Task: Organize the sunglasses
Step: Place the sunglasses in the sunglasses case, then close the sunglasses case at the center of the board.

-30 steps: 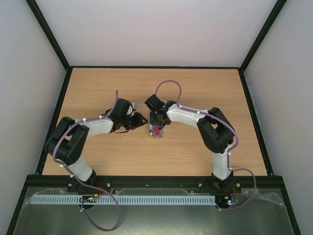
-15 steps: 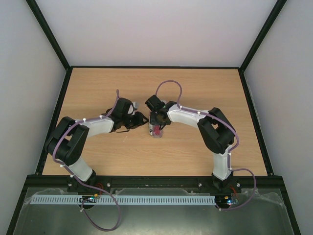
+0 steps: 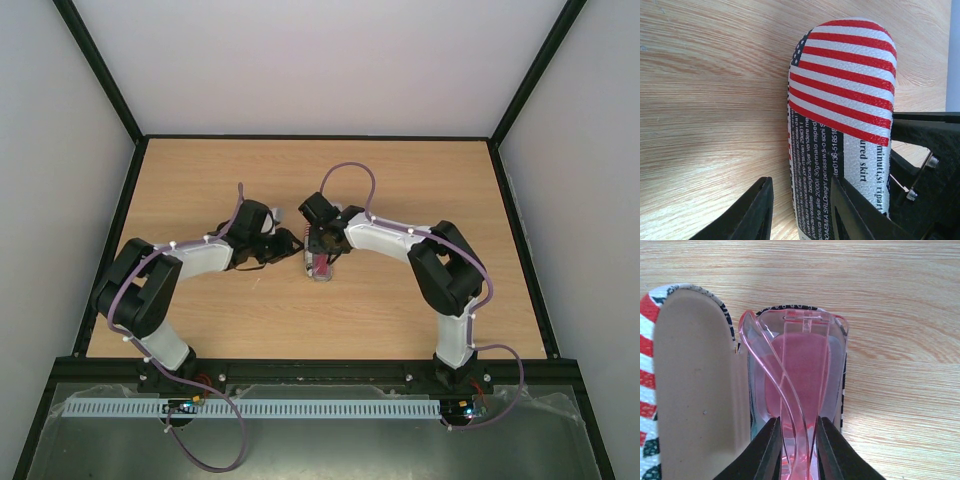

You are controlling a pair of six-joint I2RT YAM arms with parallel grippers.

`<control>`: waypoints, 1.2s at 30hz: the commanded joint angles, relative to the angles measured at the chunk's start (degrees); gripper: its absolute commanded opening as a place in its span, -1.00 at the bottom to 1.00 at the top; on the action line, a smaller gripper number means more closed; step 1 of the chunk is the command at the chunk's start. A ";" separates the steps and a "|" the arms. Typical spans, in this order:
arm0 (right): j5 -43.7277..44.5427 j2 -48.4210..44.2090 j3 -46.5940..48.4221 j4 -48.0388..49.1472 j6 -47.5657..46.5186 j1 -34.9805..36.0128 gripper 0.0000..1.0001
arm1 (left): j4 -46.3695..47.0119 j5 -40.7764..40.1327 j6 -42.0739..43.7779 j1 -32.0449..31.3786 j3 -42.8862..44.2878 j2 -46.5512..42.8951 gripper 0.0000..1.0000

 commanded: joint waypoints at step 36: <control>-23.01 -23.28 -30.14 26.70 -0.07 -10.82 -0.47 | -4.24 -1.53 1.23 -0.53 1.77 -1.62 -0.31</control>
